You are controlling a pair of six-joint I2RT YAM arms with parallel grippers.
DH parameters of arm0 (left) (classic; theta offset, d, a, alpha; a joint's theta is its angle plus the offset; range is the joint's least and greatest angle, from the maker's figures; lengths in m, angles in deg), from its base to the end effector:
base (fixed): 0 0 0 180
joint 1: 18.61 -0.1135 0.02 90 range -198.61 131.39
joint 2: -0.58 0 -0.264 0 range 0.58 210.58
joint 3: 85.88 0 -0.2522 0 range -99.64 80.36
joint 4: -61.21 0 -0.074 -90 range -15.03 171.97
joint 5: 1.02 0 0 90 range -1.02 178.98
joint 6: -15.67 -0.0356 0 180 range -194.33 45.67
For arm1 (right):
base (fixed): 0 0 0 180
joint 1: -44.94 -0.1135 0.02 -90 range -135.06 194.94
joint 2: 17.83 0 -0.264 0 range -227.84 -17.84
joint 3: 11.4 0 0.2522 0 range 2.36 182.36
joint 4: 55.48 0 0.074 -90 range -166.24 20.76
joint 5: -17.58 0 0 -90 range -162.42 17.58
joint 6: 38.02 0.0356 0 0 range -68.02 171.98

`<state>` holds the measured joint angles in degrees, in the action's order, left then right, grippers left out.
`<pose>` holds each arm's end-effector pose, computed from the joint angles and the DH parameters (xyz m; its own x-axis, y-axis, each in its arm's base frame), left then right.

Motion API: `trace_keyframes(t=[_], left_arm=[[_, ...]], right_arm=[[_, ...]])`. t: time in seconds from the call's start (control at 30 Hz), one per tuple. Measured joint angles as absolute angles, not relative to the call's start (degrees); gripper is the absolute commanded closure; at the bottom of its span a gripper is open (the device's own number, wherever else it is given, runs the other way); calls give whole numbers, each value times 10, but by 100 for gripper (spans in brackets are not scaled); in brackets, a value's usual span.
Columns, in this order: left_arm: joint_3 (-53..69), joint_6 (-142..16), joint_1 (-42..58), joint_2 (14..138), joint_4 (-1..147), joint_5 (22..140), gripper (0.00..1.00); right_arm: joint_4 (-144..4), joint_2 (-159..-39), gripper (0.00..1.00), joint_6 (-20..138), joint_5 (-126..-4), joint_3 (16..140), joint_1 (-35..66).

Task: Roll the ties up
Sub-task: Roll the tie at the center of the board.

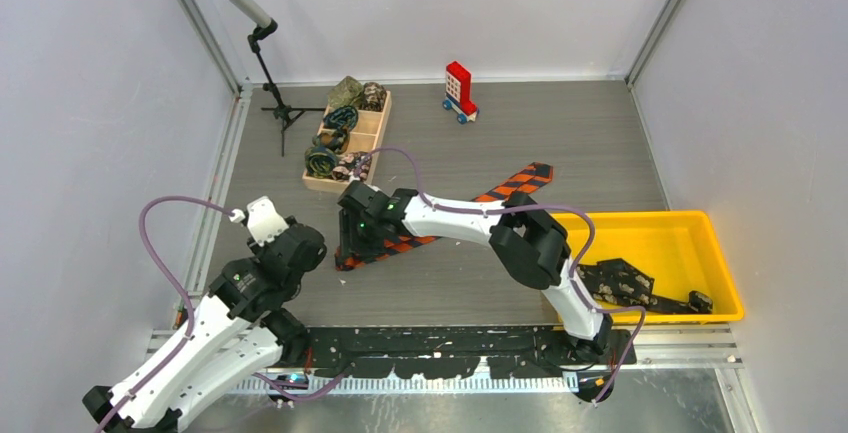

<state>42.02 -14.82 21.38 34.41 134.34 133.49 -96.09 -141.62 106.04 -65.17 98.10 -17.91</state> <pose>0.0907 -0.0435 0.2583 -0.4464 -0.4276 -0.7860 -0.4642 0.8616 -0.2051 0.2123 0.4239 0.1812 -0.9606 -0.1131 -0.2539 -0.2353 0.8172 0.5261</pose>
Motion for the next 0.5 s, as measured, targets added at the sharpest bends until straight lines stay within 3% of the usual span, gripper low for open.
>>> trace_keyframes(t=[0.5], left_arm=[[420, -148, 214, 341, 1349, 1338, 53]], right_arm=[[-977, -1435, 57, 1046, -657, 1011, -181]])
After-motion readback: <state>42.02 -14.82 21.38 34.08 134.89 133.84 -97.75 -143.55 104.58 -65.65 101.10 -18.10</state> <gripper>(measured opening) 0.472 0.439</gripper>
